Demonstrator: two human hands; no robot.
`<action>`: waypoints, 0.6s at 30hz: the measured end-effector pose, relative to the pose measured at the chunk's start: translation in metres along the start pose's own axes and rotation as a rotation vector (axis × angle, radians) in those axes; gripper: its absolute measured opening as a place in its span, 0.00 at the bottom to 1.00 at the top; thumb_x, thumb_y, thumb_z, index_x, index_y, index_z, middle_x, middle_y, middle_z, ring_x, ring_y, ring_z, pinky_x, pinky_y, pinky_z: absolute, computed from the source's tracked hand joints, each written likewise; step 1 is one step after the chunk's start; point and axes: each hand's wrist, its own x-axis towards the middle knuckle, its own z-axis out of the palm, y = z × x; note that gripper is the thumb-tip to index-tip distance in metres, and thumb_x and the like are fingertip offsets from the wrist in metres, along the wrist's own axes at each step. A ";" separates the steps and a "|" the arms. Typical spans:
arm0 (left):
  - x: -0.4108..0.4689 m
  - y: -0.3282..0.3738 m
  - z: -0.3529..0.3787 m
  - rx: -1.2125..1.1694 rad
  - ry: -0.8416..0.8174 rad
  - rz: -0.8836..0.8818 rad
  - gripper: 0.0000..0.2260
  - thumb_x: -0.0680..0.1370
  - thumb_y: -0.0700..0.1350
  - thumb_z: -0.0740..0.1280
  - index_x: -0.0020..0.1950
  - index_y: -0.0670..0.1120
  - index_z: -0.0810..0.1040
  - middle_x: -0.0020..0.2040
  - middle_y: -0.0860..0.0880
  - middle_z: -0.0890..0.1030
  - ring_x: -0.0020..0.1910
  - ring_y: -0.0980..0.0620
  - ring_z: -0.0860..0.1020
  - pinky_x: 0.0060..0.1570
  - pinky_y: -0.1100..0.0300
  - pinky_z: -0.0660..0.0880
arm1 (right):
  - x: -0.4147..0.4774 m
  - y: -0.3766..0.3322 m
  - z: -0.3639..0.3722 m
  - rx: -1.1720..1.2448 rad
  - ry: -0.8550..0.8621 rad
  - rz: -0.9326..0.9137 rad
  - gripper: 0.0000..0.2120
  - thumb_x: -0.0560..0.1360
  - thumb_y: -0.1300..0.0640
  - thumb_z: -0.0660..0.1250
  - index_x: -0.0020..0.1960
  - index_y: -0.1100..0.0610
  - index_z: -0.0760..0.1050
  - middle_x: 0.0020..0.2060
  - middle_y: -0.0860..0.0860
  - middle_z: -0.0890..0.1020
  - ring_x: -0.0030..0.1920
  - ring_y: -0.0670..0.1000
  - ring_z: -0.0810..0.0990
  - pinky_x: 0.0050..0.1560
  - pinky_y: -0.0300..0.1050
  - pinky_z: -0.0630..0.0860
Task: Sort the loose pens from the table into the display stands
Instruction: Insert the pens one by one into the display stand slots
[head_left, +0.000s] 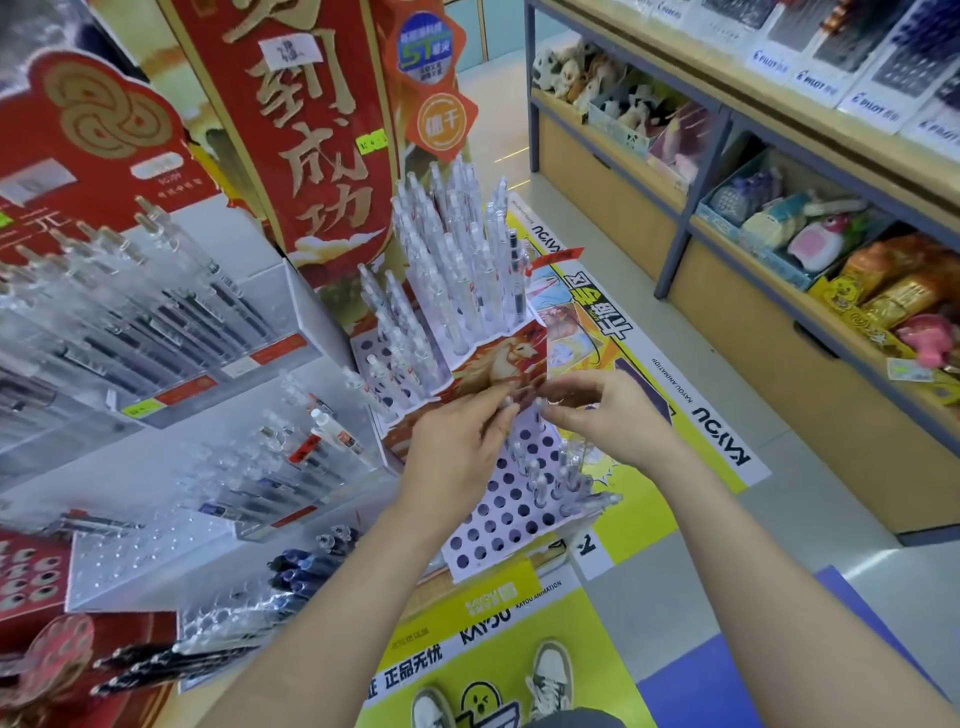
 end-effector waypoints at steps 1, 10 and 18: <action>0.000 -0.002 0.002 -0.021 -0.001 -0.012 0.08 0.80 0.46 0.65 0.55 0.46 0.82 0.37 0.50 0.82 0.34 0.54 0.76 0.37 0.55 0.74 | -0.002 -0.003 -0.001 0.015 -0.002 -0.008 0.09 0.73 0.55 0.74 0.53 0.53 0.84 0.47 0.45 0.85 0.46 0.45 0.82 0.49 0.40 0.78; -0.002 0.002 0.005 -0.198 0.076 -0.092 0.09 0.79 0.44 0.68 0.57 0.49 0.82 0.45 0.54 0.84 0.44 0.57 0.81 0.46 0.56 0.78 | -0.005 -0.008 0.001 0.058 -0.071 -0.087 0.04 0.73 0.55 0.74 0.47 0.46 0.84 0.43 0.46 0.85 0.45 0.53 0.81 0.47 0.45 0.78; -0.013 -0.016 0.013 -0.071 -0.075 -0.100 0.08 0.81 0.45 0.64 0.51 0.45 0.82 0.35 0.53 0.81 0.34 0.58 0.76 0.36 0.58 0.73 | -0.001 -0.009 0.008 0.056 -0.021 -0.089 0.01 0.72 0.55 0.75 0.44 0.51 0.84 0.41 0.50 0.85 0.42 0.49 0.81 0.45 0.43 0.79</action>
